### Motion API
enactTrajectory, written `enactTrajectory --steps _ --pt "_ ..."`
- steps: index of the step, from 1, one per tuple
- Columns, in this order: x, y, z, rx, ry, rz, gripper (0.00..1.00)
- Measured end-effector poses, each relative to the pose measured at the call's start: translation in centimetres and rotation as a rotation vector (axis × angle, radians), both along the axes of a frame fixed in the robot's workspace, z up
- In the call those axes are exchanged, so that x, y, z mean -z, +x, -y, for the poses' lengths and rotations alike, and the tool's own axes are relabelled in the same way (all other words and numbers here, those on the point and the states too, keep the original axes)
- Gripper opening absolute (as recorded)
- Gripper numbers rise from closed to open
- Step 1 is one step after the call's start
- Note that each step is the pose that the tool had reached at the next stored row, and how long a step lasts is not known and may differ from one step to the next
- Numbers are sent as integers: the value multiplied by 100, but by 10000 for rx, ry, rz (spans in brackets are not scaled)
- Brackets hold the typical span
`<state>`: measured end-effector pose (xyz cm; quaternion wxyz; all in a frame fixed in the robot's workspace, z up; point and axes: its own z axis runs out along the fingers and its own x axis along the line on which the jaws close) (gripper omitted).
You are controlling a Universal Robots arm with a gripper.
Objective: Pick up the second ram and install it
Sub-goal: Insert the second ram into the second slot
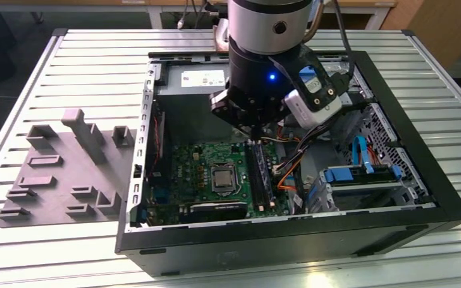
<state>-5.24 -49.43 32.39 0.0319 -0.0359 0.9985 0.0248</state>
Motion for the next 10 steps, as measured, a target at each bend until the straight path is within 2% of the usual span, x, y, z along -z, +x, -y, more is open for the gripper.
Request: enactTrajectory --steps 10 --pt "12 96 0 3 0 0 11"
